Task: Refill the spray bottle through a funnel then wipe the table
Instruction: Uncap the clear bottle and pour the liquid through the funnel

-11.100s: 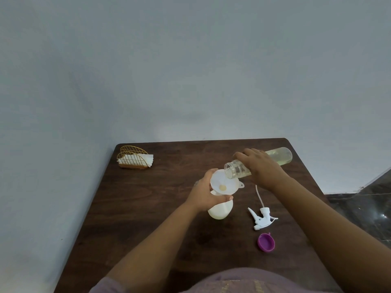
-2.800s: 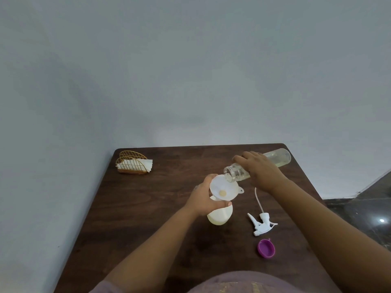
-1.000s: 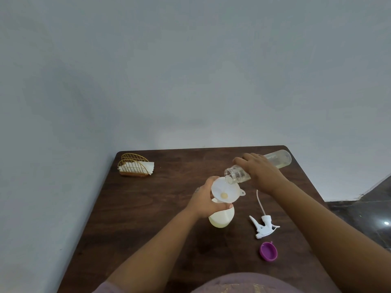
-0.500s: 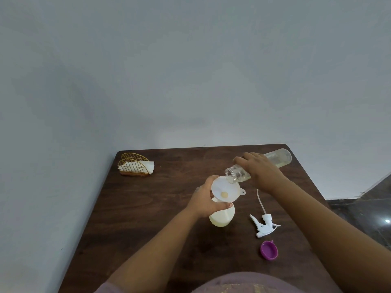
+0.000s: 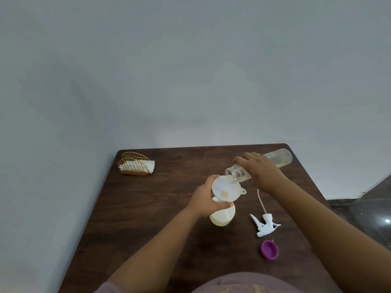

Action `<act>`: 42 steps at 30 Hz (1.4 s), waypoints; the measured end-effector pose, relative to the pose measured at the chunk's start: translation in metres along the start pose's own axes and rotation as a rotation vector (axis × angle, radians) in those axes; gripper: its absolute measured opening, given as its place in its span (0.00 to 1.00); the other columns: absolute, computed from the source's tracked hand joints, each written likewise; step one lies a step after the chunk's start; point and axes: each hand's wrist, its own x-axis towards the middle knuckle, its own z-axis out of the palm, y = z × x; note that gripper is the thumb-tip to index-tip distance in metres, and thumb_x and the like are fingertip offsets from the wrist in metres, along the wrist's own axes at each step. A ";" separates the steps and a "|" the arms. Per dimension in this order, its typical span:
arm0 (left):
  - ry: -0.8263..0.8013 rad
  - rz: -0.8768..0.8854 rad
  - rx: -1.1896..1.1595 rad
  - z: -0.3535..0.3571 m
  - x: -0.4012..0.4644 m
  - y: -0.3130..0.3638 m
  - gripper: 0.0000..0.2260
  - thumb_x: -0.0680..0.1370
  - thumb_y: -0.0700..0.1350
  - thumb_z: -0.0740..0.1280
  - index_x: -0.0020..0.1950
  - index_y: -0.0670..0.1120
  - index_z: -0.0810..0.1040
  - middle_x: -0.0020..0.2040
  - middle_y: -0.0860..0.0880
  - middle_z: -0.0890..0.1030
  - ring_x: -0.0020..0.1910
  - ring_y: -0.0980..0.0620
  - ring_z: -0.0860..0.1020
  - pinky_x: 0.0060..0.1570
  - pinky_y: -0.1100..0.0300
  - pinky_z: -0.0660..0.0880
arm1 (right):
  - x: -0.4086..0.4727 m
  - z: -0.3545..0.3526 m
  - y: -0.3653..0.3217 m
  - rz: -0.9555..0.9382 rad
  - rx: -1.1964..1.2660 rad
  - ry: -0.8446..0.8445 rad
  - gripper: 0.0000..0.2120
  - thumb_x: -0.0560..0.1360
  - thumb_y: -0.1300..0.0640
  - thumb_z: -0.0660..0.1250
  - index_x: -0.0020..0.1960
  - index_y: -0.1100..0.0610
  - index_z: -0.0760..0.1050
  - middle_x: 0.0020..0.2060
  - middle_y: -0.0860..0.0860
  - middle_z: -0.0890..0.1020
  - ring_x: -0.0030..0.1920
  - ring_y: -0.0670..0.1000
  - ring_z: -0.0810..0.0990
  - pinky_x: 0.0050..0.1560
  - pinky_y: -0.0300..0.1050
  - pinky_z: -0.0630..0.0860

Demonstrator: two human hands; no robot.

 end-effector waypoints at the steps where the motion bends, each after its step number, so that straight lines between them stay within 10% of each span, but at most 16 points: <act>1: 0.001 0.002 0.001 0.000 0.000 0.000 0.39 0.66 0.56 0.79 0.71 0.59 0.62 0.65 0.57 0.73 0.64 0.52 0.72 0.62 0.49 0.75 | 0.000 0.000 0.000 -0.001 0.000 -0.001 0.21 0.70 0.63 0.68 0.61 0.52 0.72 0.51 0.51 0.77 0.52 0.54 0.75 0.55 0.45 0.66; 42: 0.002 0.027 0.019 -0.004 -0.001 0.002 0.37 0.67 0.53 0.78 0.72 0.57 0.63 0.67 0.55 0.73 0.65 0.50 0.72 0.63 0.47 0.74 | 0.003 0.005 0.007 -0.022 -0.006 0.006 0.21 0.69 0.64 0.68 0.60 0.53 0.73 0.48 0.52 0.77 0.50 0.55 0.76 0.53 0.46 0.68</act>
